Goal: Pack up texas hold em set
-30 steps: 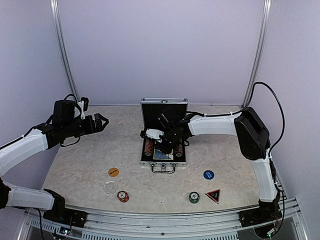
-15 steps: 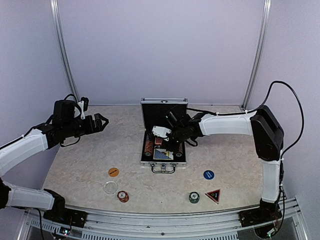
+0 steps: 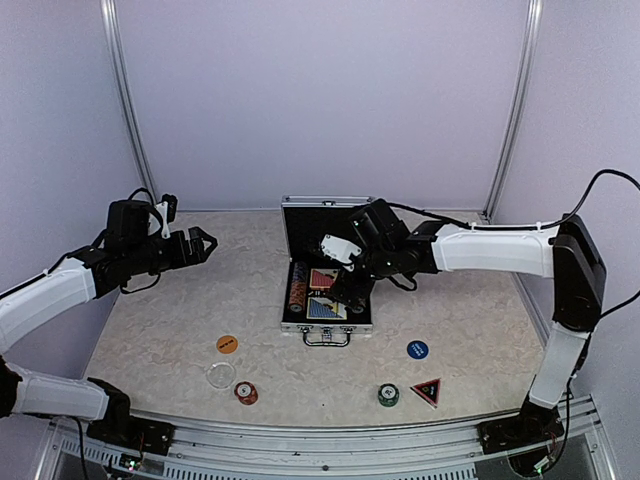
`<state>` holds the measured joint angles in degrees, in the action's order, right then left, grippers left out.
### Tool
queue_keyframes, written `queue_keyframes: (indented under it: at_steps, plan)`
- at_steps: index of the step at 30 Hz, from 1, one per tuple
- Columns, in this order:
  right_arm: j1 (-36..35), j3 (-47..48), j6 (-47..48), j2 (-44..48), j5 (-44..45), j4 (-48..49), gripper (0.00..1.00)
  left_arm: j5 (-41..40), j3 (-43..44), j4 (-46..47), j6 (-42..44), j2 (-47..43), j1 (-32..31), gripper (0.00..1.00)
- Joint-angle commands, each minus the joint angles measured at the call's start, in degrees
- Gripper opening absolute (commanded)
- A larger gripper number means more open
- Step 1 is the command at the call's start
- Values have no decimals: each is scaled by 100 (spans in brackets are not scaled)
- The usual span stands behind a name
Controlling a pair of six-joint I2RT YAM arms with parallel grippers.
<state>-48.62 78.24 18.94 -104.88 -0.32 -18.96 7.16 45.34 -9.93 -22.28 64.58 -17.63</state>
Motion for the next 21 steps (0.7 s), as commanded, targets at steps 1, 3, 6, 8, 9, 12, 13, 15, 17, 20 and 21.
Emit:
queue_keyframes:
  at_steps: [1, 3, 6, 8, 9, 12, 13, 15, 17, 20, 21]
  plan:
    - [-84, -220, -421, 387, 355, 134, 100, 10, -78, 67, -12, -59, 32, 99]
    - [-89, -290, -602, 471, 458, 121, 100, 5, -79, 63, -22, -64, 20, 99]
    - [-85, -478, -877, 637, 496, 199, 100, -43, -83, 39, -80, -80, 5, 99]
    - [-81, -675, -1066, 819, 536, 384, 100, -126, -70, -14, -115, -84, 5, 99]
    - [-86, -784, -1161, 919, 567, 479, 100, -158, -62, -39, -130, -114, 6, 99]
    - [-82, -1157, -1498, 1292, 808, 888, 100, -254, -41, -100, -161, -199, -1, 99]
    - [-82, -1285, -1601, 1435, 865, 1038, 100, -227, -29, -119, -150, -256, -3, 99]
    - [-78, -1612, -1680, 1757, 962, 1375, 100, -116, -4, -137, -176, -316, -4, 99]
    - [-83, -1853, -1586, 2054, 1067, 1495, 100, -79, 45, -203, -301, -356, 4, 99]
    - [-84, -1811, -1815, 2196, 1782, 1213, 100, 32, 92, -316, -342, -316, -2, 99]
    - [-90, -1750, -1870, 2200, 1982, 1032, 100, 71, 95, -330, -353, -300, -3, 99]
